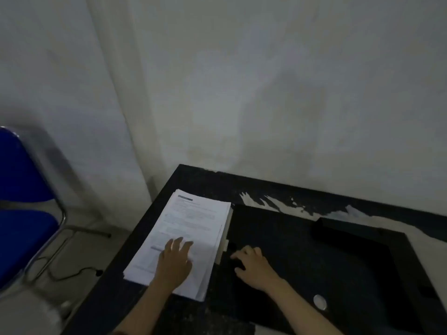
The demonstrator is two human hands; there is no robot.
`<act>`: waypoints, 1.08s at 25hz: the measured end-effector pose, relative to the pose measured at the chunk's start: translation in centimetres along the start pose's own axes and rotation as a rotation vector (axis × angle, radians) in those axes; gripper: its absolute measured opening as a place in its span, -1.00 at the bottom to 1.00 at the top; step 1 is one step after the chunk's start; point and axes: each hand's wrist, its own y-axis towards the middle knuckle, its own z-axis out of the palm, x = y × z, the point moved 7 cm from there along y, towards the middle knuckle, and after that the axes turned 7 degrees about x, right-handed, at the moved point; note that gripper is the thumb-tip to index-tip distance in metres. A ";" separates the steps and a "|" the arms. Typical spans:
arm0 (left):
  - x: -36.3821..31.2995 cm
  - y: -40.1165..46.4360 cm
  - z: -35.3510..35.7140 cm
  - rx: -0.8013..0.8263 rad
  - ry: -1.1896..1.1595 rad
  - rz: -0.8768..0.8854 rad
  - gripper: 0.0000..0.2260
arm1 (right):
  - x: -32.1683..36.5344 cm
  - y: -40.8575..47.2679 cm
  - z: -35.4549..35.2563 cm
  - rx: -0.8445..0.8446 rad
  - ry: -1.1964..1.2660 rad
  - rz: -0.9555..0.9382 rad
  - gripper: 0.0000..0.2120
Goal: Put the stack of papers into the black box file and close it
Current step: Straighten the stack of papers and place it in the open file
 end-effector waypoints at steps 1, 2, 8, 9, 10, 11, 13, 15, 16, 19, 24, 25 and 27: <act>0.7 -0.1 0.8 0.063 0.044 -0.045 -0.50 | 0.6 0.3 0.9 0.009 -0.034 0.001 -0.59; 1.0 -0.2 1.2 0.106 0.057 -0.074 -0.49 | 1.1 0.6 1.6 0.012 -0.063 0.003 -0.56; 2.2 -0.4 2.7 0.174 0.043 -0.110 -0.44 | 3.5 1.3 5.3 0.009 -0.033 0.091 -0.39; 2.2 -0.4 2.7 0.164 0.040 -0.111 -0.44 | 3.9 1.2 5.4 -0.002 0.028 0.098 -0.39; 2.2 -0.3 2.8 0.162 0.046 -0.108 -0.43 | 4.2 1.4 5.6 -0.019 0.102 0.103 -0.40; 2.2 -0.3 2.7 0.155 0.045 -0.108 -0.43 | 4.6 1.5 5.5 -0.043 0.207 0.101 -0.42; 2.2 -0.3 2.6 0.153 0.035 -0.104 -0.44 | 5.4 1.8 5.4 -0.069 0.564 0.062 -0.46; 2.3 -0.2 2.5 0.154 0.013 -0.099 -0.44 | 6.5 1.7 5.4 -0.066 0.943 0.014 -0.46; 2.3 -0.2 2.5 0.159 0.009 -0.101 -0.44 | 6.9 1.7 5.4 -0.064 1.055 0.016 -0.46; 2.5 -0.1 2.3 0.185 -0.025 -0.098 -0.45 | 7.1 1.8 5.5 -0.114 1.095 0.059 -0.47; 2.0 -0.4 1.2 0.146 -0.242 -0.080 -0.54 | 6.2 1.2 4.1 -0.139 1.173 0.058 -0.49; 1.7 -0.5 0.7 0.105 -0.280 -0.066 -0.56 | 5.6 0.6 3.5 -0.119 1.212 0.052 -0.49; 1.2 -0.6 -0.6 -0.016 -0.340 -0.058 -0.57 | 3.8 -0.8 2.3 -0.087 1.256 0.046 -0.49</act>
